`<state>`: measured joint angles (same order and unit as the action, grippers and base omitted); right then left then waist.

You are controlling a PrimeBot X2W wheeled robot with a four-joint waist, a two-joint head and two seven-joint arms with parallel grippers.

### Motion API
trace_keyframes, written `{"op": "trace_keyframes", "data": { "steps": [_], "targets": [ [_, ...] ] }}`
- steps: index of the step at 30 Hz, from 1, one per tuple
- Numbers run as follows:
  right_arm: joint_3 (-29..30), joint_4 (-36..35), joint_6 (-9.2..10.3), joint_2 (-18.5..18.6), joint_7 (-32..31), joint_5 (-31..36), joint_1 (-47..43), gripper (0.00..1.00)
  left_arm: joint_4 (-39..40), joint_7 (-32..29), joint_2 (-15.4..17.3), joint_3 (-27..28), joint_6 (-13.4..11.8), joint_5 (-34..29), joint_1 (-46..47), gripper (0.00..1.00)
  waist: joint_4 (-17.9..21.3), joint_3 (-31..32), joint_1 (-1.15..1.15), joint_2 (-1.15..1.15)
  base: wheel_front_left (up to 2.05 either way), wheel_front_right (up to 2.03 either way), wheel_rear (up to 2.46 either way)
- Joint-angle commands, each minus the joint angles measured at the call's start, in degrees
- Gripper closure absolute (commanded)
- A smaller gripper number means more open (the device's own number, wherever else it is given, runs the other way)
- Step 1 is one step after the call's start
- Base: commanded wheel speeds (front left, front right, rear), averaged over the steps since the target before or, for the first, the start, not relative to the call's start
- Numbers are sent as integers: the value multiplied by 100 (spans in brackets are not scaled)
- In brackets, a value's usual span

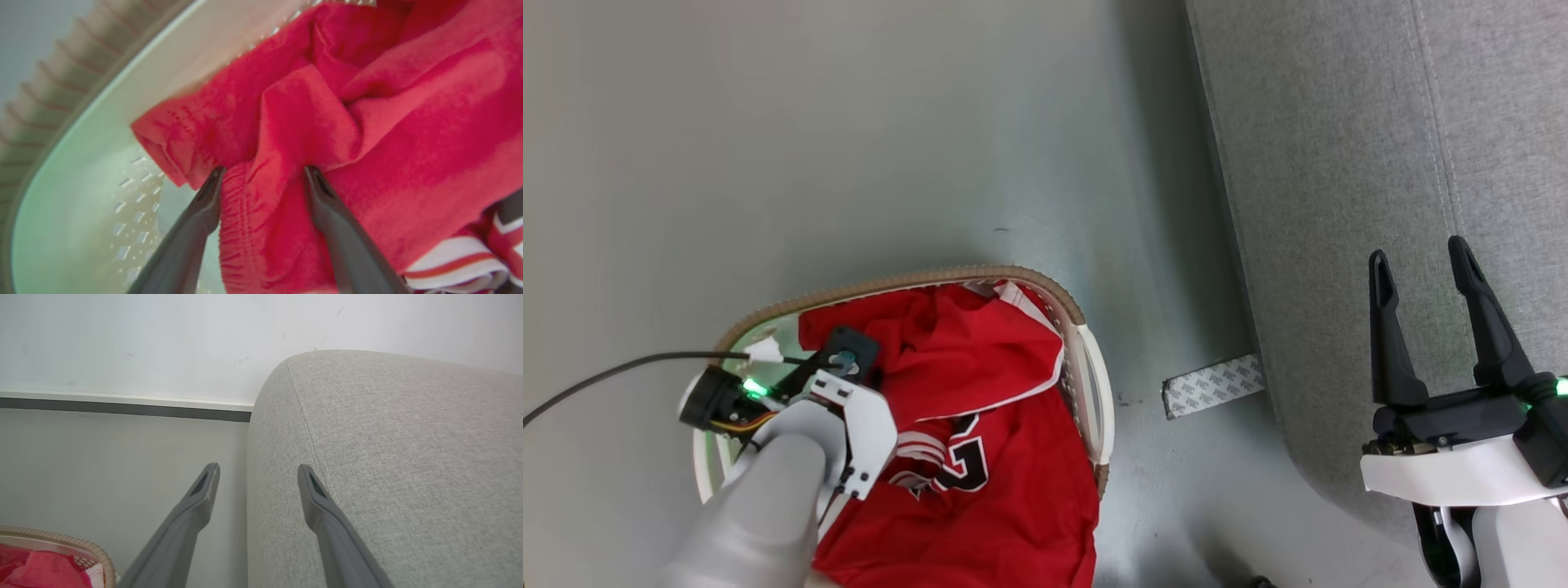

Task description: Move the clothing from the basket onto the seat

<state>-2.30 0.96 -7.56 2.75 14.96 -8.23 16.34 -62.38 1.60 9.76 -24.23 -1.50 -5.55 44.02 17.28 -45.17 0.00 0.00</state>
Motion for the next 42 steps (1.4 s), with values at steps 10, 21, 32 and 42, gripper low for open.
{"op": "trace_keyframes", "data": {
  "steps": [10, 21, 32, 42],
  "targets": [
    [170, 83, 14, 5, 16, 58, -43, 0, -151, 403, -244, -57, 156, 238, 28, 100, -137, 199, 0, 0, 0, 0, 0],
    [391, 429, 14, 9, 16, 239, -502, 0, 279, 1157, -620, 269, 496, 1137, -778, 100, -756, 1878, 0, 0, 0, 0, 0],
    [736, 747, 14, 11, 16, 452, -1360, 0, 1730, 1167, -681, 94, 383, 2016, -1728, 100, -1360, 3637, 0, 0, 0, 0, 0],
    [573, 767, 14, 12, 16, 371, -1956, 0, 3417, 563, -533, 4, -43, 2268, -2366, 100, -1487, 4584, 0, 0, 0, 0, 0]
  ]
}}
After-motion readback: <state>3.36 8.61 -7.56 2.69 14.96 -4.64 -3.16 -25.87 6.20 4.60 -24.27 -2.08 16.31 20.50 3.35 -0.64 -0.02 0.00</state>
